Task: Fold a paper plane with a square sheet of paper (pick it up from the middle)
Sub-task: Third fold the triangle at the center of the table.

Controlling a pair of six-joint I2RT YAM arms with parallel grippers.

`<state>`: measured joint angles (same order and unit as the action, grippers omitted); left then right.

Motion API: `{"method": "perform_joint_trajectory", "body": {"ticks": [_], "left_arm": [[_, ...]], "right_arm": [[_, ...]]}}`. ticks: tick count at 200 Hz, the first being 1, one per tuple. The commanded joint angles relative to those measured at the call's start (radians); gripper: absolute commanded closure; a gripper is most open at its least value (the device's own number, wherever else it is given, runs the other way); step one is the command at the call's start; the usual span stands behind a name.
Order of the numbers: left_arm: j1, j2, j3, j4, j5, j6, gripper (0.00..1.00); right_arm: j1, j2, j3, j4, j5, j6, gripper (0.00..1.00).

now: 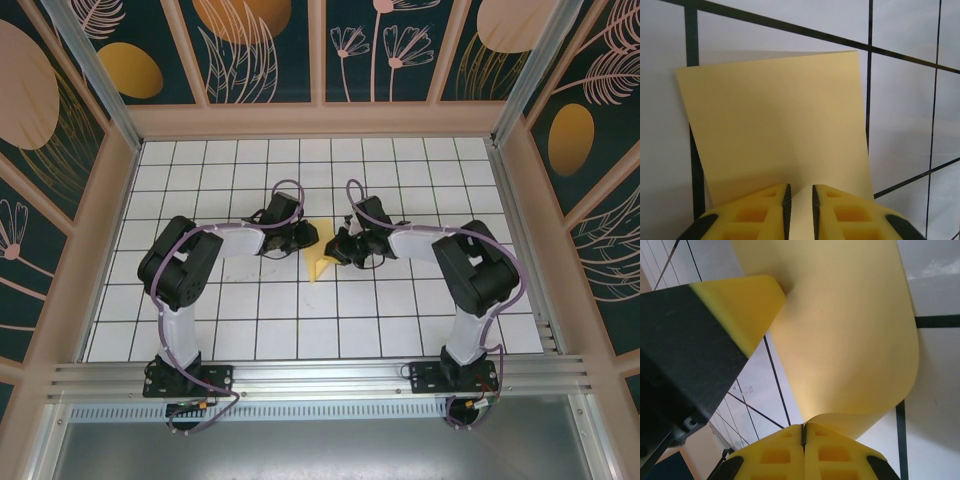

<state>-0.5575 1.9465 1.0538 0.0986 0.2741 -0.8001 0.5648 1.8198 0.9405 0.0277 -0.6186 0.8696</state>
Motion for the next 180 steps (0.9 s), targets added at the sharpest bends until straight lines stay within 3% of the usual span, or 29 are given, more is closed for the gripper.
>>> {"method": "perform_joint_trajectory", "body": {"ticks": [1, 45, 86, 180], "left_arm": [[-0.002, -0.069, 0.023, -0.034, -0.061, 0.042, 0.74], [-0.001, -0.033, 0.020, -0.086, -0.140, 0.042, 0.80], [-0.002, 0.012, 0.031, -0.101, -0.148, 0.038, 0.87], [-0.002, 0.042, 0.039, -0.117, -0.137, 0.055, 0.89]], "right_arm": [[0.012, 0.027, 0.036, 0.019, 0.011, -0.028, 0.99], [0.017, 0.058, 0.059, 0.009, 0.011, -0.056, 0.99], [0.023, 0.083, 0.085, 0.008, 0.010, -0.074, 0.99], [0.036, 0.132, 0.125, -0.007, 0.003, -0.116, 0.98]]}}
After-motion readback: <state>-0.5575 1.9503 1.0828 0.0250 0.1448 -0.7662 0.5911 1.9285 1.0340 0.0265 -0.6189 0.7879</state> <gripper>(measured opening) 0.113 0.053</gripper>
